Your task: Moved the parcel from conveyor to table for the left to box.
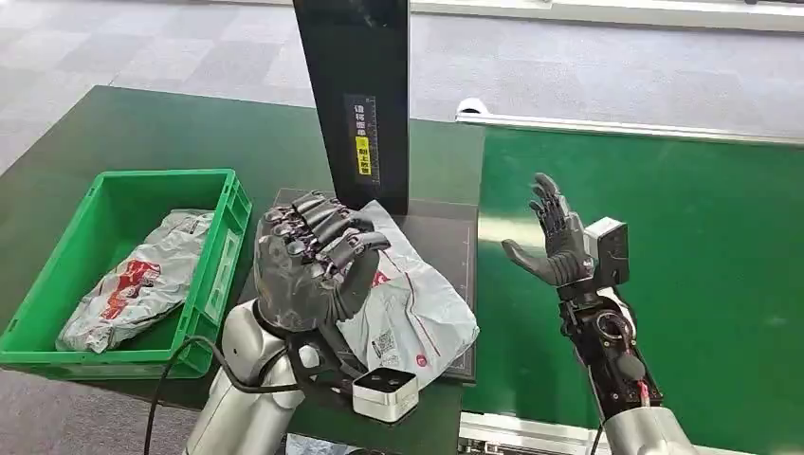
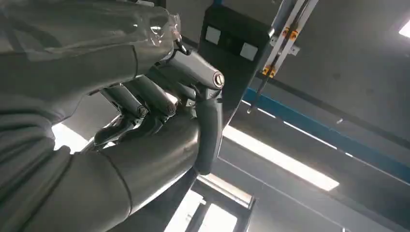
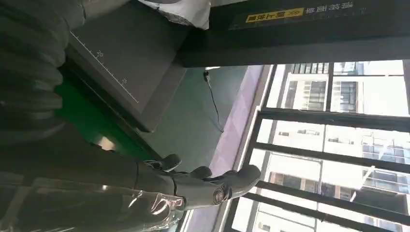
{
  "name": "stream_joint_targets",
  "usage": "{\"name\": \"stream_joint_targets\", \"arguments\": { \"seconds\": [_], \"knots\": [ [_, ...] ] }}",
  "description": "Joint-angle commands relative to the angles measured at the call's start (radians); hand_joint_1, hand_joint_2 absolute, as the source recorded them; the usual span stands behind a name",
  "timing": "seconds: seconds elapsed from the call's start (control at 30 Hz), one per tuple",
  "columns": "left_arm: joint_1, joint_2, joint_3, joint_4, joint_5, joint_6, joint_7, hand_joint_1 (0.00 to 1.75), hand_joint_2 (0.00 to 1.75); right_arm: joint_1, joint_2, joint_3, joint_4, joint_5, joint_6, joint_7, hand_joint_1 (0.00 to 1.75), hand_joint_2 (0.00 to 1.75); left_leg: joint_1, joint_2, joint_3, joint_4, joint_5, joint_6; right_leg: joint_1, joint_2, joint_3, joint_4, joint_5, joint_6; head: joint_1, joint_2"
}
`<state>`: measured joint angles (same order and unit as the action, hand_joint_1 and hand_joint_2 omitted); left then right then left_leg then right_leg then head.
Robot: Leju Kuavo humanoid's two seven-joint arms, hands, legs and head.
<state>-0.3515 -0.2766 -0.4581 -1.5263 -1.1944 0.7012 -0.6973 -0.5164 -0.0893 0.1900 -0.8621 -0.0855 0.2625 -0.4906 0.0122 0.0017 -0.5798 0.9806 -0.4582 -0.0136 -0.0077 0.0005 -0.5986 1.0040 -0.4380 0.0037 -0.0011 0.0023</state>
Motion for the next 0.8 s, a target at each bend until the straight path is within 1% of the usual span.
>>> {"name": "stream_joint_targets", "arguments": {
  "seconds": [0.03, 0.23, 0.3, 0.37, 0.43, 0.47, 0.5, 0.53, 0.57, 0.6, 0.67, 0.7, 0.8],
  "knots": [
    [0.002, 0.015, 0.020, -0.013, -0.005, -0.003, -0.001, 1.75, 0.00, -0.025, -0.012, 0.035, 0.050, -0.002, 0.000, 0.001, 0.00, 1.75, 0.000, 0.000, 0.002, -0.001, 0.000, 0.000, 0.000, 0.000, 0.002, -0.001, 0.000, 0.000, 0.000, 0.000],
    [0.002, 0.015, 0.020, -0.013, -0.005, -0.003, -0.001, 1.75, 0.00, -0.025, -0.012, 0.035, 0.050, -0.002, 0.000, 0.001, 0.00, 1.75, 0.000, 0.001, 0.002, -0.001, 0.000, 0.001, 0.000, 0.001, 0.002, -0.002, 0.000, 0.000, 0.000, 0.000],
    [-0.015, 0.025, 0.055, -0.021, -0.128, -0.003, -0.001, 1.75, 0.00, -0.005, -0.023, 0.036, 0.033, -0.010, -0.007, 0.002, 0.00, 1.75, 0.000, 0.001, 0.002, -0.002, 0.000, 0.001, 0.000, 0.000, 0.002, -0.001, 0.000, 0.000, 0.000, 0.000],
    [-0.033, 0.038, 0.105, 0.006, -0.257, -0.003, -0.001, 1.75, 0.00, 0.038, -0.039, 0.035, -0.002, -0.012, -0.010, 0.002, 0.00, 1.75, 0.000, 0.000, 0.002, -0.002, 0.000, 0.000, 0.000, -0.001, 0.002, -0.002, 0.000, 0.000, 0.000, 0.000],
    [-0.062, 0.075, 0.104, 0.167, -0.298, -0.003, 0.025, 1.73, 0.00, 0.076, -0.049, 0.026, -0.029, -0.009, -0.014, -0.003, 0.00, 1.75, 0.000, -0.002, 0.002, -0.002, 0.000, 0.000, 0.000, -0.002, 0.003, -0.001, 0.000, 0.000, 0.000, 0.000],
    [-0.133, 0.132, 0.015, 0.378, -0.316, -0.003, 0.139, 1.26, 0.00, 0.095, -0.059, 0.016, -0.046, -0.006, -0.011, -0.010, 0.00, 1.75, 0.000, -0.002, 0.003, -0.003, 0.000, 0.000, 0.000, -0.002, 0.004, -0.002, 0.000, 0.000, 0.000, 0.000],
    [-0.199, 0.139, -0.045, 0.591, -0.300, -0.020, 0.196, 0.00, 0.00, 0.102, -0.065, 0.008, -0.061, 0.001, -0.010, -0.004, 0.00, 1.75, -0.001, -0.002, 0.004, -0.003, 0.001, 0.000, -0.001, -0.002, 0.004, -0.002, 0.000, 0.000, 0.000, 0.000],
    [-0.222, 0.148, -0.089, 0.649, -0.282, -0.153, 0.242, 0.00, 0.00, 0.099, -0.068, -0.002, -0.062, 0.009, -0.001, 0.002, 0.00, 1.75, 0.000, -0.004, 0.005, -0.004, 0.001, 0.000, 0.000, -0.004, 0.005, -0.003, 0.000, 0.000, 0.000, 0.000],
    [-0.241, 0.149, -0.128, 0.716, -0.263, -0.258, 0.271, 0.00, 0.00, 0.084, -0.067, -0.010, -0.051, 0.021, 0.012, 0.010, 0.00, 1.75, -0.001, -0.008, 0.005, -0.004, 0.003, 0.000, -0.001, -0.008, 0.007, -0.003, 0.000, 0.000, 0.000, 0.000],
    [-0.253, 0.147, -0.152, 0.756, -0.249, -0.324, 0.298, 0.00, 0.00, 0.076, -0.063, -0.017, -0.040, 0.028, 0.017, 0.010, 0.00, 1.75, -0.001, -0.008, 0.005, -0.005, 0.003, 0.001, -0.001, -0.008, 0.007, -0.004, 0.000, 0.000, 0.000, 0.000],
    [-0.296, 0.142, -0.197, 0.869, -0.229, -0.500, 0.355, 0.00, 0.00, 0.063, -0.053, -0.025, -0.019, 0.048, 0.028, 0.005, 0.00, 1.75, -0.001, -0.005, 0.004, -0.004, 0.003, 0.001, -0.001, -0.005, 0.004, -0.003, 0.001, 0.000, 0.000, 0.000],
    [-0.327, 0.145, -0.191, 0.934, -0.216, -0.660, 0.430, 0.00, 1.75, 0.078, -0.044, -0.030, -0.024, 0.067, 0.026, 0.003, 0.00, 1.75, -0.001, -0.003, 0.003, -0.002, 0.002, 0.001, -0.001, -0.004, 0.004, -0.002, 0.001, 0.000, 0.000, 0.000],
    [-0.375, 0.170, -0.172, 1.019, -0.173, -0.725, 0.482, 0.00, 1.75, 0.082, -0.015, -0.038, -0.012, 0.107, 0.019, -0.003, 0.00, 1.75, 0.000, 0.003, 0.004, -0.002, 0.001, 0.000, 0.000, 0.001, 0.003, -0.002, 0.001, -0.001, 0.000, 0.000]
  ]
}}
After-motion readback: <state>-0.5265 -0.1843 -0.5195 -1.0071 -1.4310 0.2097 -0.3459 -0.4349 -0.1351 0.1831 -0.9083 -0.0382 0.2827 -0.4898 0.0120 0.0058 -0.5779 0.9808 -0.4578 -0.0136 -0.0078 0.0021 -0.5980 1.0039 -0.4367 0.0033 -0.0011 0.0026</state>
